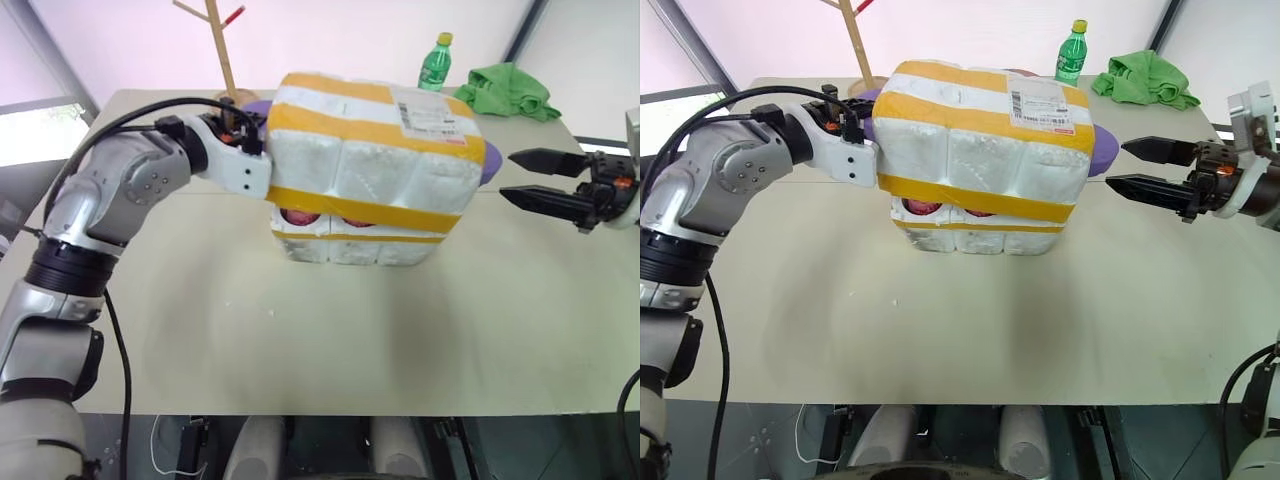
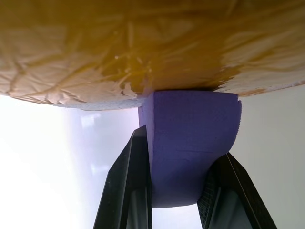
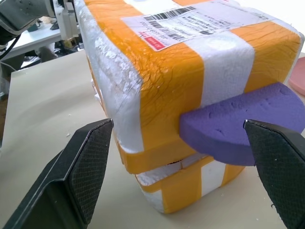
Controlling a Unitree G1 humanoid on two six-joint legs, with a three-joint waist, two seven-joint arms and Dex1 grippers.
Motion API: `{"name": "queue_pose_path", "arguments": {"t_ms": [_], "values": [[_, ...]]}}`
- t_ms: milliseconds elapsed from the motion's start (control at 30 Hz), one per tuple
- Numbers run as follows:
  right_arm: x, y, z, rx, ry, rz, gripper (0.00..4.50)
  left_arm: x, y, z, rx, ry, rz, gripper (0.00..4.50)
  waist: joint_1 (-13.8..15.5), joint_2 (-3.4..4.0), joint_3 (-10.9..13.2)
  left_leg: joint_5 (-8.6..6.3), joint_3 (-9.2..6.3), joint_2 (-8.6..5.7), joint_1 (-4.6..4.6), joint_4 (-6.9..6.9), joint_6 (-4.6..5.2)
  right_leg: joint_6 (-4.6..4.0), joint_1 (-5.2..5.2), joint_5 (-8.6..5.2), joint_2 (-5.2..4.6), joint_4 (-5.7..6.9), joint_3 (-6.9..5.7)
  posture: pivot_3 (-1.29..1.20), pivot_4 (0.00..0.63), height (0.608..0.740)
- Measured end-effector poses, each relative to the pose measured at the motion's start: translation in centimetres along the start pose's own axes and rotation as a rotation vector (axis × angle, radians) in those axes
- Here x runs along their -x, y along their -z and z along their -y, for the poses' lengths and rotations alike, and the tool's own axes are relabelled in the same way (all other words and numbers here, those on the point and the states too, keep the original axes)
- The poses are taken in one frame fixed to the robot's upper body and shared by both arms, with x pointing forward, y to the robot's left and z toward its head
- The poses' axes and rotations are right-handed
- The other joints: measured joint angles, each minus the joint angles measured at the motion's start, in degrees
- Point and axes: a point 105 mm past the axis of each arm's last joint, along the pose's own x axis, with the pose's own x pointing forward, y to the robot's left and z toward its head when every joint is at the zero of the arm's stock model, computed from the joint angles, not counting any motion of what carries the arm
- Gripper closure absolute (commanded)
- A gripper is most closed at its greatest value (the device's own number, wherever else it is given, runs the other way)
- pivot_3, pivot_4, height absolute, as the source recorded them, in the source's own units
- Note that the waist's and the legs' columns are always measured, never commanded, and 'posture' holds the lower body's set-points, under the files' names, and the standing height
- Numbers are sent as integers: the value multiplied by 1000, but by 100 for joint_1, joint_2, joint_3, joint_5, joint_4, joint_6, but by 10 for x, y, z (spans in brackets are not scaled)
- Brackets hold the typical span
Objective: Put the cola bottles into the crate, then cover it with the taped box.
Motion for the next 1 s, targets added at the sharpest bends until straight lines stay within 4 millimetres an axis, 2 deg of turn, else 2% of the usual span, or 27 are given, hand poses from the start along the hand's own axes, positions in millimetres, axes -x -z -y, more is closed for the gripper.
{"name": "queue_pose_path", "arguments": {"t_ms": [100, 300, 467, 500, 533, 667, 700, 767, 833, 933, 1000], "values": [[-2, -1, 0, 1, -6, 11, 0, 5, -2, 3, -11, 12, -8, 3882, -9, 0, 0, 0, 1, 0, 1, -1, 0, 0, 0, 0, 0, 0, 3, 0, 150, 740], [-3, 1, 2, -10, -5, 15, 0, 11, -12, 39, 52, 65, -29, 3882, -7, 0, 0, 0, 2, 0, 2, -1, 1, 0, 0, 0, 0, 0, 4, 0, 150, 740], [-5, 1, 3, -5, -9, 15, 0, 15, -14, 42, 73, 54, -46, 3882, -14, 2, -2, 0, 6, 1, 9, -3, 1, 0, 2, 0, 2, 0, 10, 0, 150, 740], [-5, 1, 4, -6, -11, 14, 0, 15, -14, 43, 80, 55, -51, 2855, -19, 2, -2, 0, 8, 1, 11, -4, 1, 0, 2, 0, 2, 0, 12, 0, 150, 740], [-6, 2, 4, -7, -12, 12, 0, 16, -13, 46, 86, 62, -54, 2473, -24, 2, -2, 0, 11, 1, 14, -5, 1, 0, 2, 0, 2, 0, 15, 0, 150, 740], [-7, 4, 5, -10, -17, 15, 0, 16, -14, 59, 146, 93, -51, 358, -10, 2, -3, 0, 18, 1, 17, -6, 1, 0, 2, 1, 2, 1, 24, 0, 150, 740], [-8, 5, 4, -8, -19, 13, 0, 17, -15, 61, 240, 84, -50, 81, -7, 4, -3, 0, 21, 0, 18, -6, 1, 3, 2, 2, 1, 0, 28, 0, 150, 740], [-9, 7, 5, 0, -19, 2, 0, 17, -18, 64, 530, 43, -37, 81, -9, 4, -3, 0, 22, 0, 15, -1, 1, 8, 2, 5, 1, -1, 33, 0, 150, 740], [-9, 11, 6, 2, -18, -10, 0, 22, -18, 59, 866, -9, -3, 81, -26, 2, -2, 0, 21, 1, 12, 3, 1, 9, 0, 5, 2, 0, 33, 0, 150, 740], [-6, 19, 11, -19, 0, -22, 0, 53, -11, 42, 1278, -64, 113, 81, -72, 2, -2, 0, 20, 5, 14, -1, 1, 8, -5, 5, 7, 2, 34, 0, 150, 740], [-3, 24, 14, -23, 14, -35, 0, 78, -13, 25, 1419, -83, 225, 81, -101, 2, -2, 0, 20, 5, 15, -2, 1, 8, -4, 5, 6, 2, 34, 0, 150, 740]]}}
